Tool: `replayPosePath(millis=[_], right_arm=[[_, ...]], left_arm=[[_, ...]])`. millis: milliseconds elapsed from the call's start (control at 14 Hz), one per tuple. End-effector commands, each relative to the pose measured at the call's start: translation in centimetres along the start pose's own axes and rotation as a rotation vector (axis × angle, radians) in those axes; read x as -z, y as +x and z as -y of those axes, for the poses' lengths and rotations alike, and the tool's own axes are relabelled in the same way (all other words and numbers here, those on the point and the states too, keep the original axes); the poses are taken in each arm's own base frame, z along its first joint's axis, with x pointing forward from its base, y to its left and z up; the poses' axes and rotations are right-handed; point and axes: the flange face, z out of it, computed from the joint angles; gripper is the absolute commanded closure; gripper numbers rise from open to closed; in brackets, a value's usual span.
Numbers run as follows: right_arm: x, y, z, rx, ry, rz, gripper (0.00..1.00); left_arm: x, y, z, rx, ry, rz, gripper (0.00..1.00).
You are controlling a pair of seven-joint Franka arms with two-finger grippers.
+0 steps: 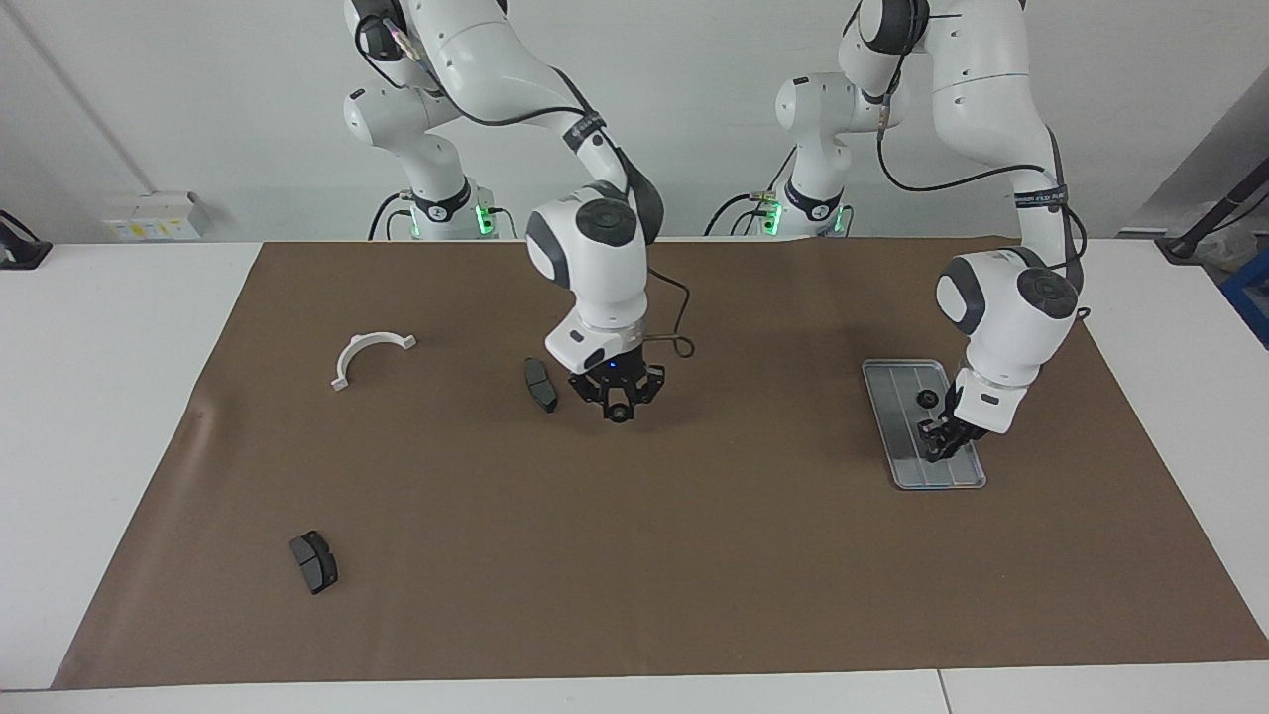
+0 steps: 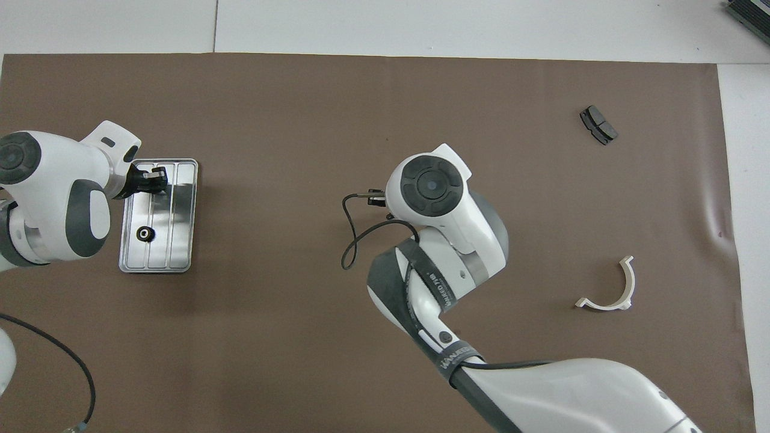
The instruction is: Place bearing gear from tray to pile
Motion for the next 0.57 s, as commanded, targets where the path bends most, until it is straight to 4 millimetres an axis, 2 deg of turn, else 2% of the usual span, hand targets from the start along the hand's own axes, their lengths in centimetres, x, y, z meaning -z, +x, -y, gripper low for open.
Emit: replayPosePath(millis=[0, 142, 285, 356, 427, 499], right_arm=[[-0.9, 2.6, -7.1, 0.019, -0.008, 0.006, 1.0], [-2.4, 3.9, -13.7, 0.03, -0.029, 0.033, 1.0], [-4.1, 3.6, -19.6, 0.093, -0.023, 0.073, 1.0], [-5.2, 3.4, -22.0, 0.099, -0.006, 0.079, 1.0], [-6.1, 3.3, -24.5, 0.089, 0.004, 0.064, 1.0], [-6.7, 3.3, -25.7, 0.093, 0.005, 0.045, 1.0]], left_arm=[[-0.2, -0.2, 0.3, -0.007, -0.008, -0.01, 0.85], [0.0, 0.0, 0.0, -0.01, -0.009, -0.016, 0.93], [0.6, 0.4, -0.7, -0.023, -0.009, -0.017, 1.0], [1.1, 0.9, -1.1, -0.022, -0.01, -0.017, 1.0], [1.8, 1.3, -2.4, -0.036, -0.012, -0.006, 1.0], [2.4, 1.8, -3.5, -0.045, -0.013, 0.01, 1.0]])
